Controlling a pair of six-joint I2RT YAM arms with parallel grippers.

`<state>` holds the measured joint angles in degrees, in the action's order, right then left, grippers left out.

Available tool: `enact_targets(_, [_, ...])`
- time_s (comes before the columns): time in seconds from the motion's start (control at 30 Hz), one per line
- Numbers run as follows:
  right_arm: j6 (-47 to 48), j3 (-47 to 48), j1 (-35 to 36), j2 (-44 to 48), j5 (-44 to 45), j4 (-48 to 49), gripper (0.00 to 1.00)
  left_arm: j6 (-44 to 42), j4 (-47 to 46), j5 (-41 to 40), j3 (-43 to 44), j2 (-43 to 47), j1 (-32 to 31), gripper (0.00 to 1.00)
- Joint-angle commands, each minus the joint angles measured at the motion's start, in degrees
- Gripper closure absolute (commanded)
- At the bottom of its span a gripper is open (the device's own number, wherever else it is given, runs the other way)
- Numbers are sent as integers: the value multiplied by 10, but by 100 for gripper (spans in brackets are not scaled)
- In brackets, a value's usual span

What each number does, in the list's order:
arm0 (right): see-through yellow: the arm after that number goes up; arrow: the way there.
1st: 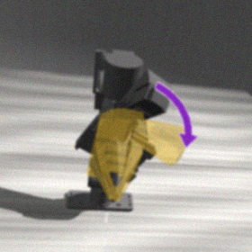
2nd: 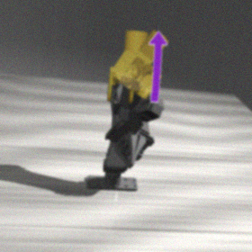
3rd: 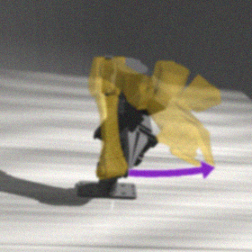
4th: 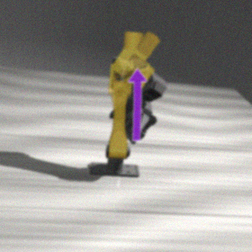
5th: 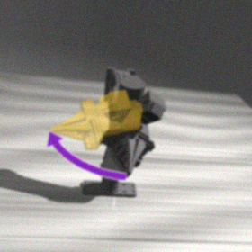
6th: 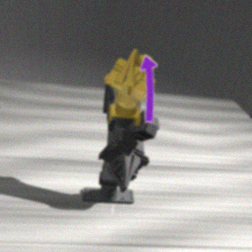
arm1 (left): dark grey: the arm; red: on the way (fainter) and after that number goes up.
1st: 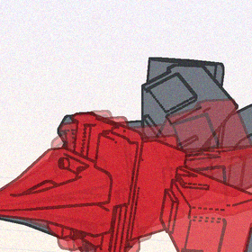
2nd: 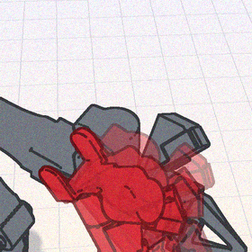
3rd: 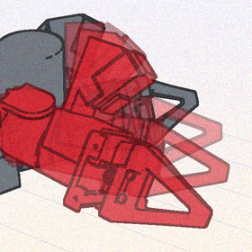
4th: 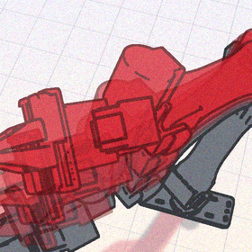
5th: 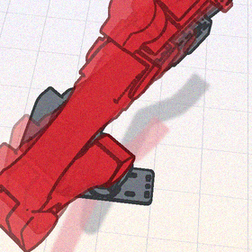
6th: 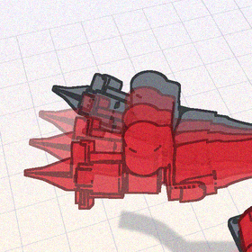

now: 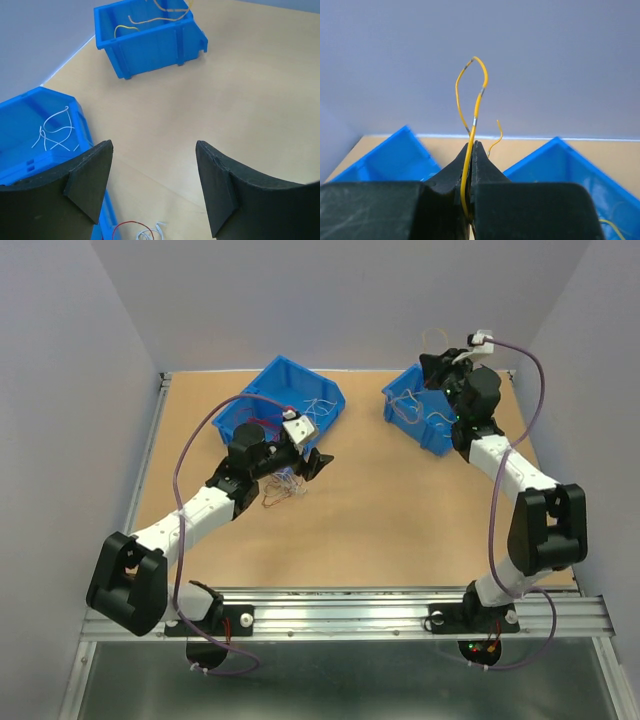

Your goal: Untangle the cables

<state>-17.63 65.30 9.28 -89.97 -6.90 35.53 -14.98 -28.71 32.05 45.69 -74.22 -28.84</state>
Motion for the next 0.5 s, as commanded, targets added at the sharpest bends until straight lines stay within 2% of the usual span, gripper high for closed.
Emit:
enact_targets(0.0, [-29, 87, -35, -52, 82, -5, 99, -15, -29, 5, 5, 4, -2, 21])
enact_targets(0.2, [15, 121, -36, -137, 233, 63, 100, -25, -29, 13, 2, -1, -3, 21])
enact_targets(0.47, [66, 106, -35, -202, 339, 168, 99, -27, -27, 18, 7, -14, -3, 21])
